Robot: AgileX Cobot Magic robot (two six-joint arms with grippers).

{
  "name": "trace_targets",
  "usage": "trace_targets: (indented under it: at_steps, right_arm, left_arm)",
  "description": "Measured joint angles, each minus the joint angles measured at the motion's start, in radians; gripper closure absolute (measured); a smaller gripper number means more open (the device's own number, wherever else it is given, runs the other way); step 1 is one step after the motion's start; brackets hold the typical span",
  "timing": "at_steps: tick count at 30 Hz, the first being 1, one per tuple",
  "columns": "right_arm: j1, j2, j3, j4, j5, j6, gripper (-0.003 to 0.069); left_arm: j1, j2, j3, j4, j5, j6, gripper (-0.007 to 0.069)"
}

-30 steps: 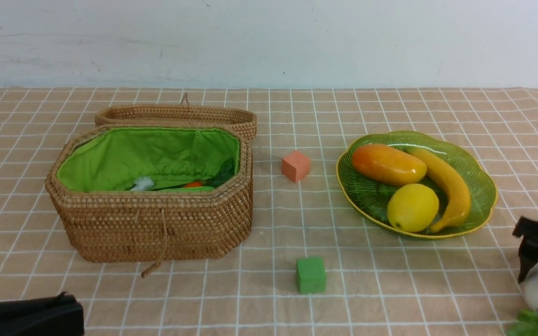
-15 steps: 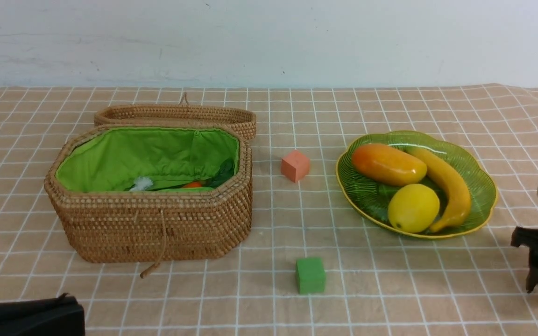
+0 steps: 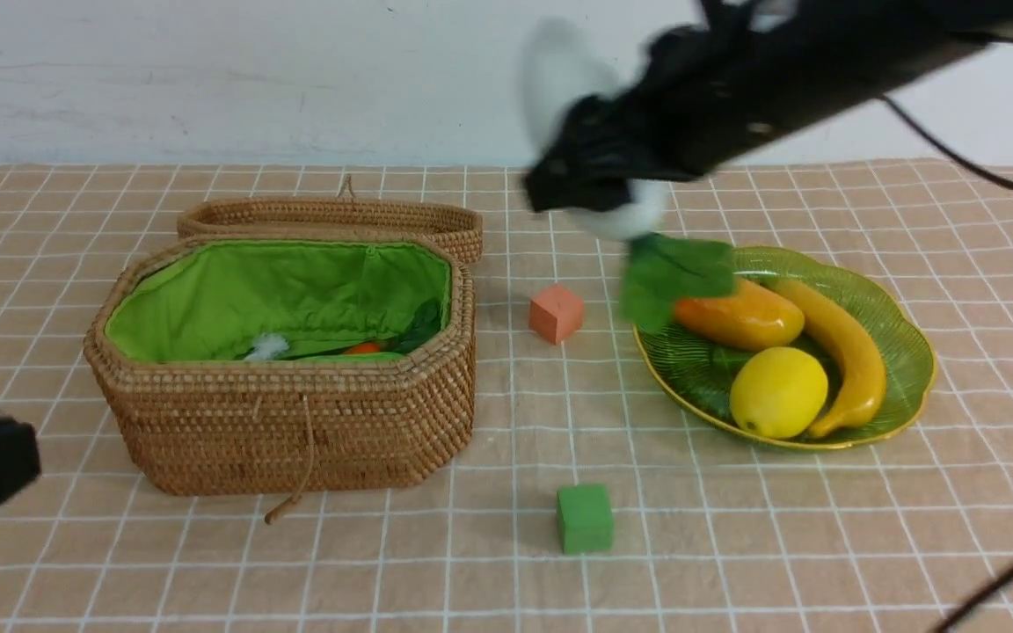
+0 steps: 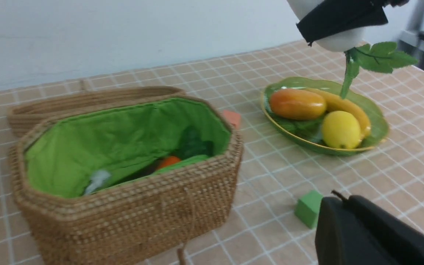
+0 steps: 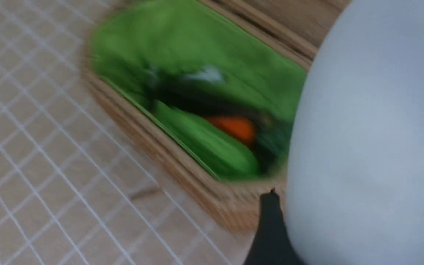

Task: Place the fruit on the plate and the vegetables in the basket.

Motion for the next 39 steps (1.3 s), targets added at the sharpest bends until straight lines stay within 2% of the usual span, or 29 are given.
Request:
trace_targets:
  at_steps: [4, 8, 10, 12, 14, 17, 20, 21, 24, 27, 29, 30, 31, 33, 36, 37, 39]
  right_arm:
    - [0.080, 0.199, -0.193, 0.010, -0.075, -0.155, 0.0189]
    - [0.115, 0.396, -0.366, 0.003, -0.156, -0.205, 0.0176]
    - [0.121, 0.474, -0.435, -0.022, -0.157, -0.212, 0.0075]
    - [0.123, 0.498, -0.473, -0.048, -0.127, -0.210, 0.0011]
    - [0.123, 0.497, -0.499, -0.069, -0.072, -0.184, -0.0011]
    - [0.123, 0.463, -0.534, -0.122, 0.038, -0.093, 0.0004]
    - [0.123, 0.399, -0.551, -0.185, 0.157, 0.010, 0.0049]
    - [0.124, 0.338, -0.560, -0.258, 0.275, 0.106, 0.0126]
    - [0.125, 0.218, -0.570, -0.395, 0.442, 0.219, 0.0283]
    - [0.125, 0.115, -0.556, -0.502, 0.481, 0.291, 0.0484]
    - [0.125, 0.049, -0.499, -0.544, 0.484, 0.345, 0.0594]
    - [0.125, 0.040, -0.499, -0.547, 0.484, 0.345, 0.0603]
    - [0.123, -0.048, -0.386, -0.568, 0.485, 0.415, 0.0661]
    - [0.117, -0.155, -0.260, -0.574, 0.485, 0.472, 0.0672]
    - [0.116, -0.373, 0.051, -0.586, 0.488, 0.584, 0.0669]
    - [0.116, -0.387, 0.070, -0.586, 0.488, 0.584, 0.0668]
    - [0.116, -0.560, 0.311, -0.582, 0.491, 0.679, 0.0662]
  left_arm:
    - [0.000, 0.000, 0.000, 0.126, 0.000, -0.146, 0.0620]
    - [0.000, 0.000, 0.000, 0.172, 0.013, -0.195, 0.0620]
    - [0.000, 0.000, 0.000, 0.177, 0.022, -0.199, 0.0617]
    - [0.000, 0.000, 0.000, 0.179, 0.025, -0.201, 0.0617]
    - [0.000, 0.000, 0.000, 0.179, 0.025, -0.201, 0.0617]
    - [0.000, 0.000, 0.000, 0.179, 0.024, -0.201, 0.0614]
    - [0.000, 0.000, 0.000, 0.179, 0.017, -0.201, 0.0613]
    - [0.000, 0.000, 0.000, 0.179, 0.007, -0.202, 0.0613]
    - [0.000, 0.000, 0.000, 0.171, -0.005, -0.202, 0.0615]
    - [0.000, -0.019, 0.001, 0.160, -0.009, -0.195, 0.0638]
    - [0.000, -0.061, 0.010, 0.155, -0.009, -0.180, 0.0638]
    - [0.000, -0.075, 0.011, 0.152, -0.008, -0.176, 0.0638]
    - [0.000, -0.143, 0.031, 0.137, -0.002, -0.163, 0.0638]
    - [0.000, -0.228, 0.054, 0.120, 0.001, -0.158, 0.0638]
    - [0.000, -0.396, 0.147, 0.079, -0.016, -0.156, 0.0638]
    - [0.000, -0.402, 0.153, 0.076, -0.019, -0.156, 0.0638]
    - [0.000, -0.426, 0.227, 0.048, -0.047, -0.156, 0.0638]
